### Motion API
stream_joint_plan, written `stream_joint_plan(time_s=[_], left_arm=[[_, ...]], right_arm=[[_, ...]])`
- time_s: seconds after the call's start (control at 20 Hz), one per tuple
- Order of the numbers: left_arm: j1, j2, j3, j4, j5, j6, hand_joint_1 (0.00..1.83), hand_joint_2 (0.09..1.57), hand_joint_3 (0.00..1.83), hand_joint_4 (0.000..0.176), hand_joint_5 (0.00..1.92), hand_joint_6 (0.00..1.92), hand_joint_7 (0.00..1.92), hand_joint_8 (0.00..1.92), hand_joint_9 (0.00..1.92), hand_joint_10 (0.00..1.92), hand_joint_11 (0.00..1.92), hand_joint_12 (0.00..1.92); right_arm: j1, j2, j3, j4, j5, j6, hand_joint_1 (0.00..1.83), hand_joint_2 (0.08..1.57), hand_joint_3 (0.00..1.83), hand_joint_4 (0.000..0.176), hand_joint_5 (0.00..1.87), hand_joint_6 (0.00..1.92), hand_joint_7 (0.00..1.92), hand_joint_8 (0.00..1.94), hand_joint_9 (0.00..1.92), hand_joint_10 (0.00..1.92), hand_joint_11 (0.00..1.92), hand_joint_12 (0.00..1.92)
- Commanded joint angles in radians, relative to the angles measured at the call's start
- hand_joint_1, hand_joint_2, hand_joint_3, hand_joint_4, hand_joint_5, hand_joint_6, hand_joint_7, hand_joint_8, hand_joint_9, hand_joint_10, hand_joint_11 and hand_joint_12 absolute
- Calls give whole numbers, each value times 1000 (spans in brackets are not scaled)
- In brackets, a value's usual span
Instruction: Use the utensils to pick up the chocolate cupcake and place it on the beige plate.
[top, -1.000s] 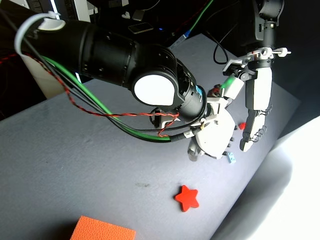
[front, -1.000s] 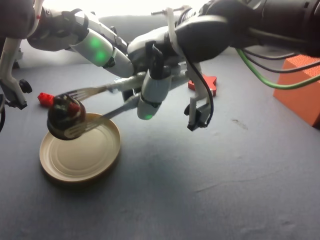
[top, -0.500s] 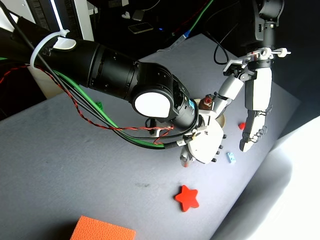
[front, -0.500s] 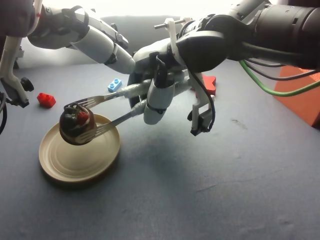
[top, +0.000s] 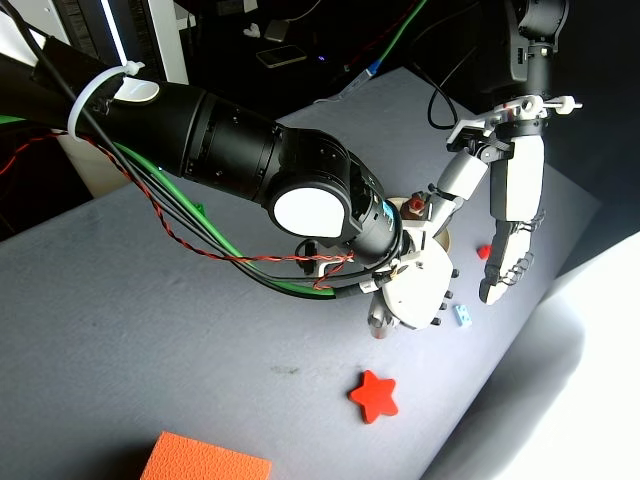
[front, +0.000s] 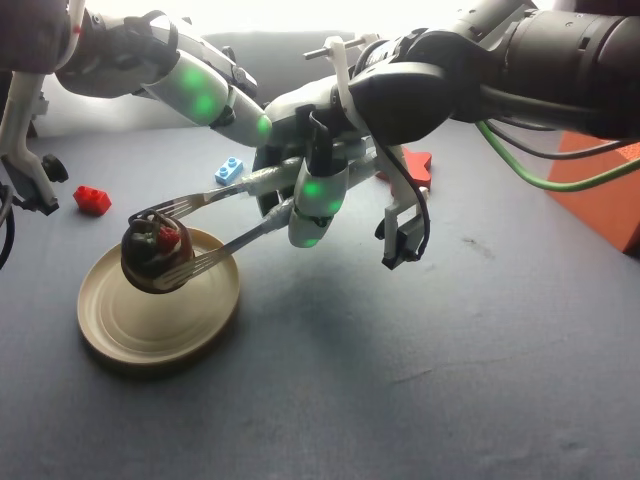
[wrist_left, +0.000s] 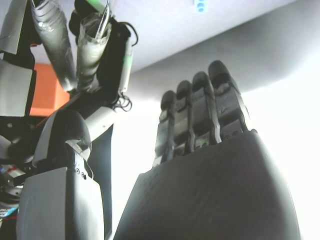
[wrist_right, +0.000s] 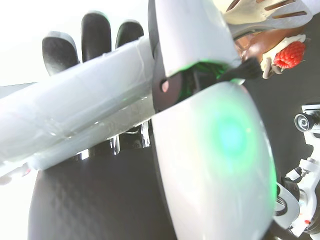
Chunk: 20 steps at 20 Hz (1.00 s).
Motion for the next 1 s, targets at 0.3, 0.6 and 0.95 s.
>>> stream_joint_plan(time_s=[0.3,0.6,0.95], left_arm=[[-15,3,4,-5,-76,-3,588,1163,0,0,167,1,146,0,116,0,0,252],[-15,3,4,-5,-76,-3,574,1167,1,0,157,4,130,2,109,3,0,274],[-15,3,4,-4,-76,-3,618,1153,0,0,187,4,173,7,146,6,0,307]], right_arm=[[1,-16,30,-26,80,5,1380,1190,0,0,776,1151,772,1297,812,1383,549,1519],[-17,-23,40,-27,54,-4,1359,1192,0,0,786,1152,761,1306,809,1404,563,1408],[-19,-24,41,-27,62,-32,1479,1186,0,0,784,1131,737,1256,819,1292,638,1755]])
